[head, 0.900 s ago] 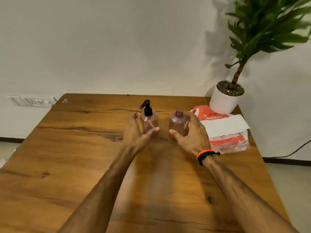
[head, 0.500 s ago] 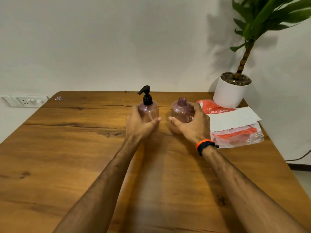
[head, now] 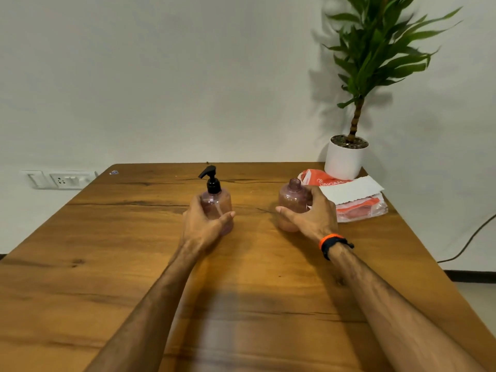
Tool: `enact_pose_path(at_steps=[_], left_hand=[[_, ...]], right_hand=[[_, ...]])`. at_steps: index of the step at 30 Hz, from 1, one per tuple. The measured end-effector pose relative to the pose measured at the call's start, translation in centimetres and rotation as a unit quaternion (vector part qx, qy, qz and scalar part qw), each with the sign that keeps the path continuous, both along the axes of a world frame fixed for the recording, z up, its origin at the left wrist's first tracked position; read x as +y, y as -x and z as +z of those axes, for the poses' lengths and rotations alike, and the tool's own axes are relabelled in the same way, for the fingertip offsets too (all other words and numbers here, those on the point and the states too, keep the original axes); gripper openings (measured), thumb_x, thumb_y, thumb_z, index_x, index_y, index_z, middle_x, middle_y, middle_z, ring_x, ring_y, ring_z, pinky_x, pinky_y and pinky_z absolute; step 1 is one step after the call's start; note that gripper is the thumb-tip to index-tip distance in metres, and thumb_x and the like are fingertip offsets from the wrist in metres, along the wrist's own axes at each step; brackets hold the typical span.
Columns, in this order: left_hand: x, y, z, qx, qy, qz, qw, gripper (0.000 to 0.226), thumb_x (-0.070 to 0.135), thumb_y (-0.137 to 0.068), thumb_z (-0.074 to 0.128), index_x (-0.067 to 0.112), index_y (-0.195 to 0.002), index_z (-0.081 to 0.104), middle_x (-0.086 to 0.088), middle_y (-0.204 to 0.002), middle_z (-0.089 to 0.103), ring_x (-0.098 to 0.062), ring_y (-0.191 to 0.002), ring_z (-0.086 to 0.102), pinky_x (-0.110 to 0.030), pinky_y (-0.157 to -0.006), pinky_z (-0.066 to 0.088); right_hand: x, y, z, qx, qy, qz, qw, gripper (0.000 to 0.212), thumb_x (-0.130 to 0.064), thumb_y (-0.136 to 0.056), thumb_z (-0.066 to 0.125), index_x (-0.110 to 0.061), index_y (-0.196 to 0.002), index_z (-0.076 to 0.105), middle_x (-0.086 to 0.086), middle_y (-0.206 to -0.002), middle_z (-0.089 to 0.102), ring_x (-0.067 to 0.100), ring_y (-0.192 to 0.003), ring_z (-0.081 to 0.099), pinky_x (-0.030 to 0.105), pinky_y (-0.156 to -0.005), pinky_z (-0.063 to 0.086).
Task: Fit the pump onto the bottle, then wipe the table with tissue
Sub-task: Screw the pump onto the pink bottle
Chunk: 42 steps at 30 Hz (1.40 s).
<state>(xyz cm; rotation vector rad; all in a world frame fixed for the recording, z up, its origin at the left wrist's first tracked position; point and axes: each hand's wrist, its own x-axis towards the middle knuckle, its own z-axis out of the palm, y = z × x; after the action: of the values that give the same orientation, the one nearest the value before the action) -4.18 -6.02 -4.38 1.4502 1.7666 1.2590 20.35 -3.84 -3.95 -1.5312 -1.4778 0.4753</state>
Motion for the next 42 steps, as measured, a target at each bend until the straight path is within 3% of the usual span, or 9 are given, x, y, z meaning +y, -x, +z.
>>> enact_pose_path(at_steps=[8, 12, 16, 18, 24, 31, 34, 39, 42], left_hand=[[-1.1, 0.7, -0.3, -0.023, 0.006, -0.023, 0.999, 0.078, 0.033, -0.069, 0.084, 0.020, -0.134, 0.043, 0.002, -0.125, 0.058, -0.006, -0.095, 0.053, -0.013, -0.068, 0.038], [-1.1, 0.8, -0.7, -0.032, -0.004, -0.027, 0.999, 0.077, 0.033, -0.069, 0.084, 0.022, -0.134, 0.043, 0.000, -0.127, 0.057, -0.009, -0.101, 0.054, -0.015, -0.071, 0.041], [-1.1, 0.8, -0.7, -0.031, -0.010, -0.026, 0.999, 0.078, 0.032, -0.070, 0.083, 0.019, -0.136, 0.043, -0.004, -0.131, 0.057, -0.014, -0.107, 0.055, -0.029, -0.084, 0.046], [-1.2, 0.8, -0.6, -0.024, -0.014, -0.022, 0.999, 0.077, 0.032, -0.070, 0.083, 0.019, -0.136, 0.044, -0.005, -0.131, 0.057, -0.014, -0.105, 0.055, -0.030, -0.084, 0.046], [-1.6, 0.6, -0.6, -0.027, -0.023, -0.016, 0.999, 0.078, 0.037, -0.069, 0.083, 0.023, -0.136, 0.045, 0.000, -0.126, 0.059, -0.015, -0.108, 0.057, -0.030, -0.085, 0.047], [-1.8, 0.6, -0.4, -0.017, -0.036, -0.022, 0.999, 0.082, 0.050, -0.063, 0.082, 0.026, -0.133, 0.046, 0.015, -0.108, 0.055, -0.002, -0.094, 0.055, -0.014, -0.070, 0.044], [-1.8, 0.7, -0.4, -0.017, -0.044, -0.024, 0.999, 0.078, 0.052, -0.063, 0.082, 0.026, -0.128, 0.048, 0.016, -0.105, 0.057, 0.006, -0.089, 0.055, -0.002, -0.058, 0.041], [-1.6, 1.0, -0.7, -0.004, -0.043, -0.018, 0.999, 0.076, 0.055, -0.064, 0.080, 0.028, -0.127, 0.046, 0.023, -0.102, 0.054, 0.015, -0.086, 0.050, -0.004, -0.063, 0.039], [-1.5, 1.1, -1.1, -0.004, -0.045, -0.015, 0.999, 0.075, 0.056, -0.063, 0.080, 0.027, -0.125, 0.049, 0.019, -0.104, 0.057, 0.007, -0.091, 0.057, -0.014, -0.069, 0.052]], right_hand=[[-1.2, -0.1, 1.0, -0.007, 0.025, 0.013, 1.000, 0.093, -0.062, -0.052, 0.084, -0.024, -0.128, 0.048, -0.004, -0.123, 0.059, 0.011, -0.104, 0.053, 0.023, -0.086, 0.041], [-1.7, 0.0, 3.3, -0.063, -0.040, 0.004, 0.997, 0.092, -0.063, -0.059, 0.081, -0.018, -0.132, 0.046, 0.002, -0.131, 0.055, 0.018, -0.118, 0.052, 0.025, -0.093, 0.040], [-2.6, 1.4, 6.6, -0.105, -0.185, 0.001, 0.977, 0.069, -0.052, -0.069, 0.079, -0.018, -0.123, 0.052, 0.000, -0.120, 0.057, 0.014, -0.109, 0.055, 0.030, -0.091, 0.048], [-3.0, 2.9, 7.8, -0.112, -0.207, 0.028, 0.972, 0.058, -0.047, -0.073, 0.077, -0.020, -0.119, 0.054, -0.003, -0.117, 0.058, 0.010, -0.103, 0.056, 0.032, -0.087, 0.051], [-2.1, 8.1, 7.7, -0.132, -0.135, 0.130, 0.973, 0.046, -0.042, -0.077, 0.075, -0.020, -0.114, 0.059, -0.006, -0.109, 0.063, 0.005, -0.089, 0.058, 0.010, -0.072, 0.038], [-0.7, 12.5, 6.4, -0.090, -0.061, 0.161, 0.981, 0.045, -0.052, -0.072, 0.075, -0.026, -0.107, 0.064, -0.014, -0.101, 0.065, -0.001, -0.081, 0.059, 0.020, -0.075, 0.052], [-0.2, 13.5, 6.2, -0.077, -0.051, 0.161, 0.983, 0.044, -0.055, -0.069, 0.077, -0.027, -0.101, 0.066, -0.017, -0.091, 0.064, -0.005, -0.073, 0.057, 0.014, -0.065, 0.048], [0.4, 14.5, 5.8, -0.085, -0.064, 0.153, 0.982, 0.045, -0.062, -0.063, 0.078, -0.029, -0.090, 0.066, -0.021, -0.074, 0.057, -0.001, -0.070, 0.058, 0.020, -0.066, 0.052], [0.9, 14.7, 5.7, -0.070, -0.068, 0.147, 0.984, 0.037, -0.058, -0.060, 0.081, -0.033, -0.078, 0.061, -0.023, -0.068, 0.057, -0.006, -0.067, 0.057, 0.013, -0.062, 0.047]])
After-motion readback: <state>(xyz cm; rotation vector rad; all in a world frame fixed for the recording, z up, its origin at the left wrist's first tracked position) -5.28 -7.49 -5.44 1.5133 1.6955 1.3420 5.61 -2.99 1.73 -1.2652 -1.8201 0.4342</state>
